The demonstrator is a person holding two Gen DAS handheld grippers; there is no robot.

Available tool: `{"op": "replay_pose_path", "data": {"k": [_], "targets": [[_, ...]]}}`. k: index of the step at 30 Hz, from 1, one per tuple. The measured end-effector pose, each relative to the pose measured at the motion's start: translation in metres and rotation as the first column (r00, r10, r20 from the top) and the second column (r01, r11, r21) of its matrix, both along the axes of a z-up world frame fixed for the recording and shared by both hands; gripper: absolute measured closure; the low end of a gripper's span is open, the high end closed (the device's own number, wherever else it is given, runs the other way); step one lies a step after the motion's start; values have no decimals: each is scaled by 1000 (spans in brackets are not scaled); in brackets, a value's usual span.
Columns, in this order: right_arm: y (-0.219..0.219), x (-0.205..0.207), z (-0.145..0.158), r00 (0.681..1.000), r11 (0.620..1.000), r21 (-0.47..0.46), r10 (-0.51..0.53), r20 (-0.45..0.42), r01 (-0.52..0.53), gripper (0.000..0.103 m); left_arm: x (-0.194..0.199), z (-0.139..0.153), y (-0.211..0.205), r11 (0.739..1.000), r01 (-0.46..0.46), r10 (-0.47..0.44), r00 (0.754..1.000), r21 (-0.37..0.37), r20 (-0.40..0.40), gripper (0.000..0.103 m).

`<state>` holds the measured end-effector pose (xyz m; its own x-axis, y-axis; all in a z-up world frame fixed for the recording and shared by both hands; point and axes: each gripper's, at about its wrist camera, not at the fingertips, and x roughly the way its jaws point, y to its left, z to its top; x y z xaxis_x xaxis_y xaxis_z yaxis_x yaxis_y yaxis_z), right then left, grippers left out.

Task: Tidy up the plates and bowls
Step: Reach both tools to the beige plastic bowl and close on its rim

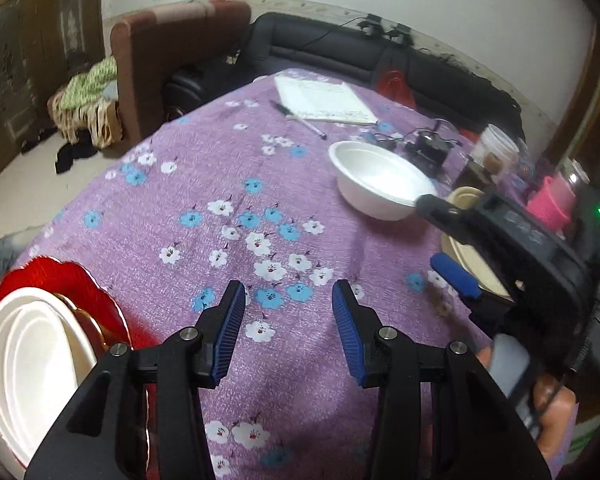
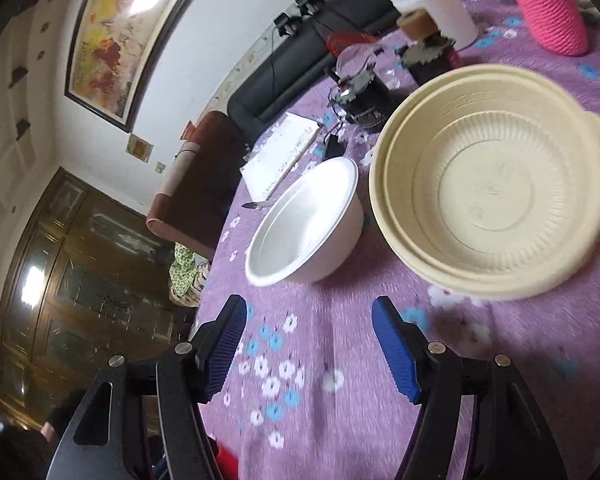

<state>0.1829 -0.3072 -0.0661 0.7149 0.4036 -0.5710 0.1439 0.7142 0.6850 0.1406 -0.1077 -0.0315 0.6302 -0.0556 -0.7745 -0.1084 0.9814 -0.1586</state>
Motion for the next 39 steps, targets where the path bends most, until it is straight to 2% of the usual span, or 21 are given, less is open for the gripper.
{"op": "replay_pose_path", "data": {"k": [3, 6, 9, 12, 16, 21, 34, 39], "targets": [[-10, -8, 5, 999, 1000, -14, 15, 34, -14, 36, 10, -4, -2, 1000, 5, -5, 1000, -23, -16, 60], [-40, -29, 28, 993, 996, -74, -34, 113, 43, 35, 25, -6, -16, 998, 19, -21, 999, -67, -36, 60], [-73, -41, 51, 980, 978, -158, -112, 163, 138, 34, 44, -5, -38, 994, 37, -44, 997, -103, -60, 60], [-109, -39, 51, 966, 950, -199, -215, 142, 240, 33, 65, -7, -64, 990, 51, -63, 994, -128, -91, 60], [-149, -23, 21, 967, 955, -152, -254, 36, 256, 33, 90, -12, -94, 987, 53, -71, 991, -153, -113, 60], [-168, -18, -2, 963, 960, -85, -269, -5, 268, 33, 106, -21, -108, 982, 27, -52, 990, -189, -130, 60], [-171, -15, -6, 972, 972, -11, -234, -16, 234, 33, 116, -27, -113, 971, 50, -82, 988, -233, -129, 58], [-170, -13, -5, 973, 973, -14, -230, -20, 230, 33, 117, -29, -111, 950, 76, -128, 979, -302, -156, 58]]}}
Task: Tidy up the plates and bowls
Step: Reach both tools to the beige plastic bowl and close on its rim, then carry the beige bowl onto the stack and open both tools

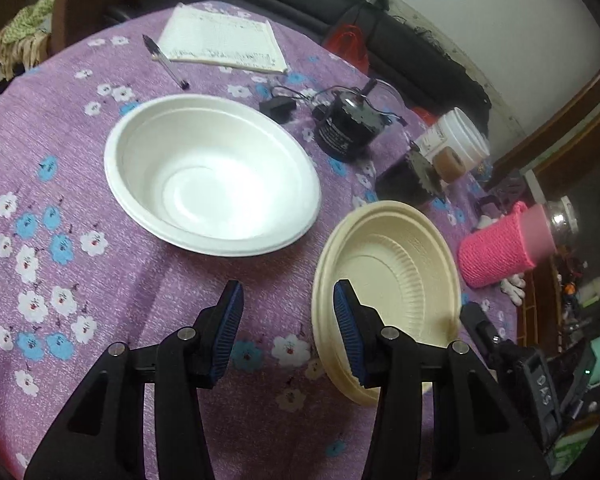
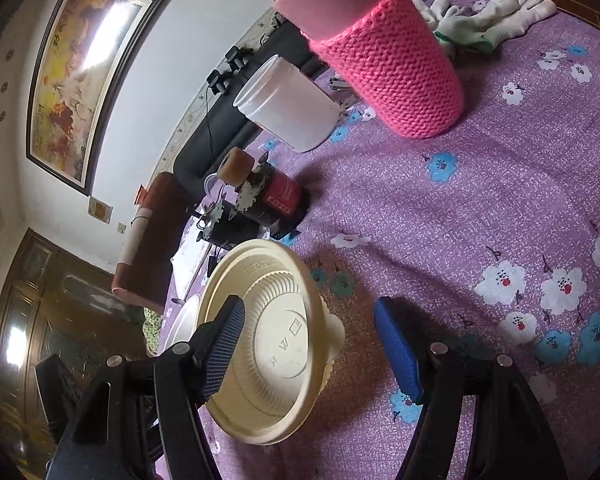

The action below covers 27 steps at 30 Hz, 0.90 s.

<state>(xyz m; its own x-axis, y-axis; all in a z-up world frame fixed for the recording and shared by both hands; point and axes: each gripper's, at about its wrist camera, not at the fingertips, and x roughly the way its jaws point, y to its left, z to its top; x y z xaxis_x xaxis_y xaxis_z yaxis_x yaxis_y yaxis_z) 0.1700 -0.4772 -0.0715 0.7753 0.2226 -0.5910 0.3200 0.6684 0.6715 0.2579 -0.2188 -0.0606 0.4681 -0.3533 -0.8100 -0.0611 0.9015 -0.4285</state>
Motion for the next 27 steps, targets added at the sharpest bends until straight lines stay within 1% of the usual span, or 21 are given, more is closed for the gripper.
{"op": "replay_pose_path", "data": {"k": [2, 4, 5, 10, 14, 16, 18, 19, 20, 21, 23, 24, 25, 27], "targets": [[0, 1, -1, 1000, 1000, 1, 1, -2, -1, 33, 0, 0, -3, 999, 23, -23, 1000, -37, -4, 58], [1, 2, -1, 1000, 1000, 3, 3, 0, -3, 33, -1, 0, -8, 997, 46, -46, 999, -56, 1, 53], [1, 1, -1, 1000, 1000, 3, 4, -1, -4, 33, -2, -1, -12, 997, 56, -56, 998, -54, 6, 49], [3, 3, -1, 1000, 1000, -1, 10, -16, -10, 33, 0, -8, -17, 996, 61, -60, 998, -61, 18, 49], [5, 7, -5, 998, 1000, -6, 17, -56, -17, 34, 2, -12, -16, 996, 60, -58, 998, -65, 26, 49], [5, 9, -8, 997, 1000, -2, 19, -73, -19, 36, 3, -13, -15, 995, 60, -57, 998, -75, 33, 58], [6, 10, -9, 997, 1000, -3, 18, -80, -18, 37, 4, -14, -15, 995, 65, -63, 998, -75, 31, 74], [6, 10, -9, 997, 1000, -8, 15, -82, -15, 39, 5, -16, -15, 995, 67, -65, 997, -76, 28, 77], [7, 11, -10, 996, 1000, -11, 16, -86, -17, 40, 6, -17, -15, 995, 70, -69, 997, -72, 22, 84], [7, 12, -11, 996, 1000, -8, 20, -90, -21, 44, 6, -19, -16, 995, 71, -70, 997, -71, 17, 91], [7, 13, -13, 995, 1000, 1, 22, -101, -22, 52, 6, -20, -15, 995, 66, -65, 998, -75, 19, 94], [7, 14, -15, 993, 1000, 3, 21, -114, -20, 61, 5, -19, -14, 996, 65, -63, 998, -68, 25, 95], [7, 15, -17, 992, 1000, 5, 21, -122, -21, 73, 4, -18, -14, 996, 65, -63, 998, -65, 29, 95], [7, 16, -20, 991, 1000, 14, 22, -131, -21, 84, 3, -16, -16, 996, 72, -70, 997, -62, 35, 96]]}}
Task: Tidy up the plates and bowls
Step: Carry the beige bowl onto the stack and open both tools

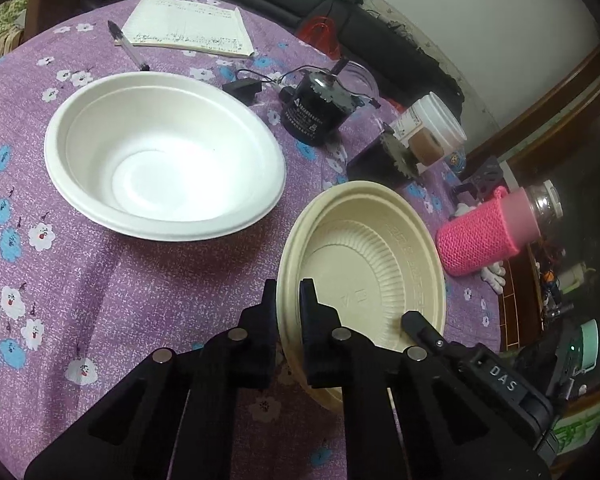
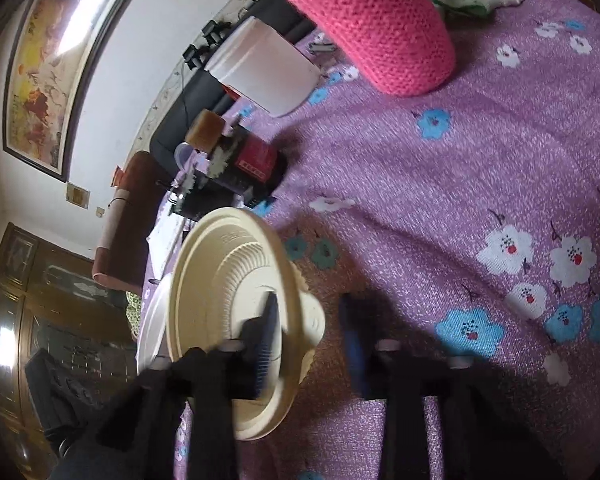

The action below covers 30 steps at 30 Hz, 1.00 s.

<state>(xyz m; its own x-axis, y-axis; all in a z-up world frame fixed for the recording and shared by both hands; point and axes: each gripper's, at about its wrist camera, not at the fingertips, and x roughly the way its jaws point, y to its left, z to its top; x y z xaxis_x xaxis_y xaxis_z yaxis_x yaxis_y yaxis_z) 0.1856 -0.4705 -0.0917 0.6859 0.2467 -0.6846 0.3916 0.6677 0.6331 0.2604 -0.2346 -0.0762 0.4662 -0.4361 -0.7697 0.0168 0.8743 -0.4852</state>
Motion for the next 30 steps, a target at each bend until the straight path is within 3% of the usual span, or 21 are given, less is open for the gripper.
{"op": "replay_pose_path", "data": {"k": [11, 20, 25, 30], "targets": [[-2, -8, 5, 1000, 999, 30, -20, -5, 20, 89, -6, 4, -4, 1000, 19, -19, 1000, 6, -23, 95], [8, -34, 31, 999, 999, 30, -12, 39, 11, 89, -42, 32, 6, 998, 21, -25, 998, 59, 64, 95], [31, -57, 43, 997, 1000, 13, 26, 67, -27, 89, -69, 42, 29, 998, 4, -10, 997, 70, 78, 94], [61, -83, 52, 993, 997, 3, 74, 97, -74, 89, -103, 58, 52, 991, -35, 17, 990, 126, 140, 94]]}}
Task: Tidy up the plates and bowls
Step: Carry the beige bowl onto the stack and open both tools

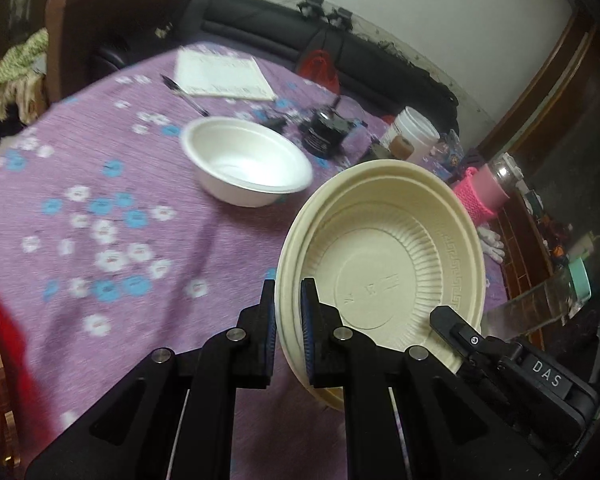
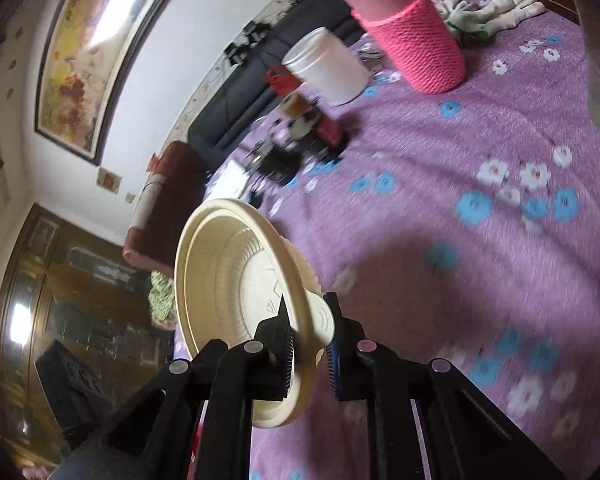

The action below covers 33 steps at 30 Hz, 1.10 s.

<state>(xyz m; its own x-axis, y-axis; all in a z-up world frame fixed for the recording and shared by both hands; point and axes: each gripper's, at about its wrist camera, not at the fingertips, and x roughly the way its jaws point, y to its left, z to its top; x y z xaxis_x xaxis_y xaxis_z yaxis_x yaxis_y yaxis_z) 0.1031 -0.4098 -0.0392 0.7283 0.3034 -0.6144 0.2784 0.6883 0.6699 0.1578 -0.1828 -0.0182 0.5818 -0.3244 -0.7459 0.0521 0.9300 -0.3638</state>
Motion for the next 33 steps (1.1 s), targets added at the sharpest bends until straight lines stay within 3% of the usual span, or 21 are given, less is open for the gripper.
{"op": "replay_pose_path", "data": {"k": [13, 33], "targets": [[102, -39, 23, 987, 988, -41, 151, 49, -149, 90, -64, 26, 84, 987, -138, 128, 984, 78, 122, 93], [250, -62, 48, 931, 925, -160, 359, 67, -345, 89, -119, 35, 201, 935, -339, 307, 922, 107, 236, 92]]}}
